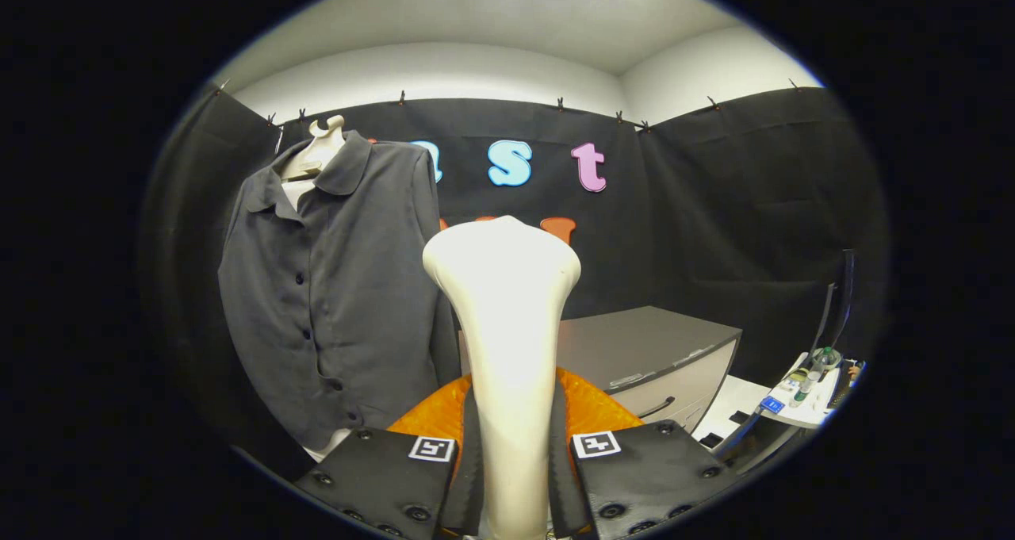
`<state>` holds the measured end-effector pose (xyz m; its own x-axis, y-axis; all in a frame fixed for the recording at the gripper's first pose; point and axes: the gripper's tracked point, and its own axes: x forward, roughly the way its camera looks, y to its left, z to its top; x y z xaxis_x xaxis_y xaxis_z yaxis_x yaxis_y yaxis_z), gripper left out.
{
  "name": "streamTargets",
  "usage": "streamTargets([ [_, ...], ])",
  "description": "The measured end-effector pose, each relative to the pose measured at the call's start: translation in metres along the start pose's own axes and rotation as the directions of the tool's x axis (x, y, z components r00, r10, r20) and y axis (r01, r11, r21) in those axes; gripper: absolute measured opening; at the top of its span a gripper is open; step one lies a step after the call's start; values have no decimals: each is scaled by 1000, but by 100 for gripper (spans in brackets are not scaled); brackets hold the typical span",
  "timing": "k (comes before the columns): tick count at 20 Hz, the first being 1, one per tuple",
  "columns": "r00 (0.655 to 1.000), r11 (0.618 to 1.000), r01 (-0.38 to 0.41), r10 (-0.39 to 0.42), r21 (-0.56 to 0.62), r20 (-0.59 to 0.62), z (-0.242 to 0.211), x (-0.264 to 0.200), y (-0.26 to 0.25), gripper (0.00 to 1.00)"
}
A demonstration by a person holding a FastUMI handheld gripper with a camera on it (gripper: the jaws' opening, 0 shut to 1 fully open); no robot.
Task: Iron the clothes twice with a garment steamer, once on the left side and once on the right side.
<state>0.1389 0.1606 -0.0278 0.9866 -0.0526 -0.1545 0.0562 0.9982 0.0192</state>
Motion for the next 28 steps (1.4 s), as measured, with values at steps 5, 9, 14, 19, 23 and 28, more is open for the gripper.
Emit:
streamTargets([
  [5,995,997,-78,78,-10,57,24,-6,45,40],
  [9,986,990,-137,138,-17,92,39,3,89,40],
  [14,975,981,-190,192,-26,111,53,20,148,40],
  [19,971,976,-217,219,-29,98,53,52,190,40],
  [23,975,980,-191,197,-58,103,59,79,200,40],
  [28,981,985,-165,170,-58,90,58,104,203,40],
])
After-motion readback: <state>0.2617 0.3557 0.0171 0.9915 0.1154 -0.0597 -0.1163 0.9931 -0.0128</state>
